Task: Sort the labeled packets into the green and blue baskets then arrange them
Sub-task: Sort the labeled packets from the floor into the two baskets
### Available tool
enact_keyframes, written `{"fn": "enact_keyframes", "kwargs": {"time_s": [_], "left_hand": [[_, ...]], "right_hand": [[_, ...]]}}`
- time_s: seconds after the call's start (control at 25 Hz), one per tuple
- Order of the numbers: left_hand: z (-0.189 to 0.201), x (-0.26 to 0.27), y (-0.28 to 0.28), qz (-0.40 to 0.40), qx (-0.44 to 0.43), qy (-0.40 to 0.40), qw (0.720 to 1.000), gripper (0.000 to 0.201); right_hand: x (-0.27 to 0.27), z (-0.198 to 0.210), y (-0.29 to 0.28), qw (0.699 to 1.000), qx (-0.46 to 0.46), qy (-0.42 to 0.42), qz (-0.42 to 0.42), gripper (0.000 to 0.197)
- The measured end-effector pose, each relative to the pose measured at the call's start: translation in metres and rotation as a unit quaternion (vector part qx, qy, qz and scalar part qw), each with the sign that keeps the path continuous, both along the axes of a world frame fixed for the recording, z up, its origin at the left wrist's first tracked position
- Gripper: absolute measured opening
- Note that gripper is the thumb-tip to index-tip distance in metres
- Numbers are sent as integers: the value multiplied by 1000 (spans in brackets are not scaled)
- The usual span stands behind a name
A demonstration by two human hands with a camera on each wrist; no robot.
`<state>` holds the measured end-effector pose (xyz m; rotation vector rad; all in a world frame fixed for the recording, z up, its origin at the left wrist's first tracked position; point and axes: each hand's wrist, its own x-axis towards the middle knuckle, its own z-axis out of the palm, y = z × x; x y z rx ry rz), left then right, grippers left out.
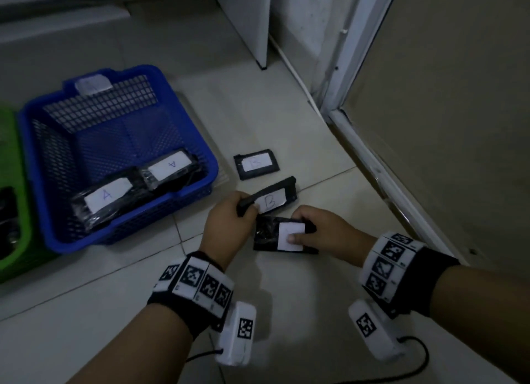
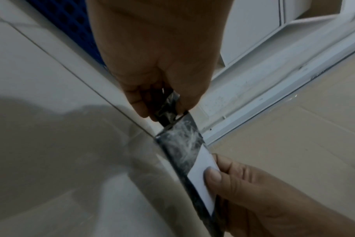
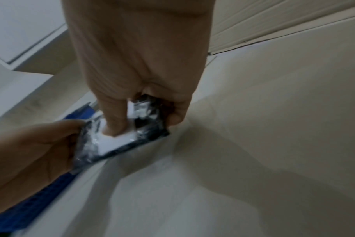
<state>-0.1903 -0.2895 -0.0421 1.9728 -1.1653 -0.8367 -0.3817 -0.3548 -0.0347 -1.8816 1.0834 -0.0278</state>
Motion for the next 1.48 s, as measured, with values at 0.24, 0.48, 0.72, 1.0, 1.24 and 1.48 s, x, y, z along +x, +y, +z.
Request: {"fn": "enact_keyframes", "kwargs": {"time_s": [0.24,0.48,0.72,1.0,1.24,1.48], "left_hand": [[57,64,51,146,-184,61,970,11],[68,140,83,332,-239,57,911,27],[74,191,118,389,-219,13,895,19],[81,222,160,407,-162,-111,892,27],[77,265,171,404,-139,-173,887,30],[60,305,165,408,25,-186,893,30]], "right_hand": [[79,45,2,995,-48,-84,-27,16],[210,70,-11,986,-81,-147,4,25],[304,67,-15,986,-84,-147,2,28],[351,51,-8,986,-126,-66,92,33],[343,46,-4,985,-145,-11,94,34],[319,51,9,973,-198,-40,114,24]]}}
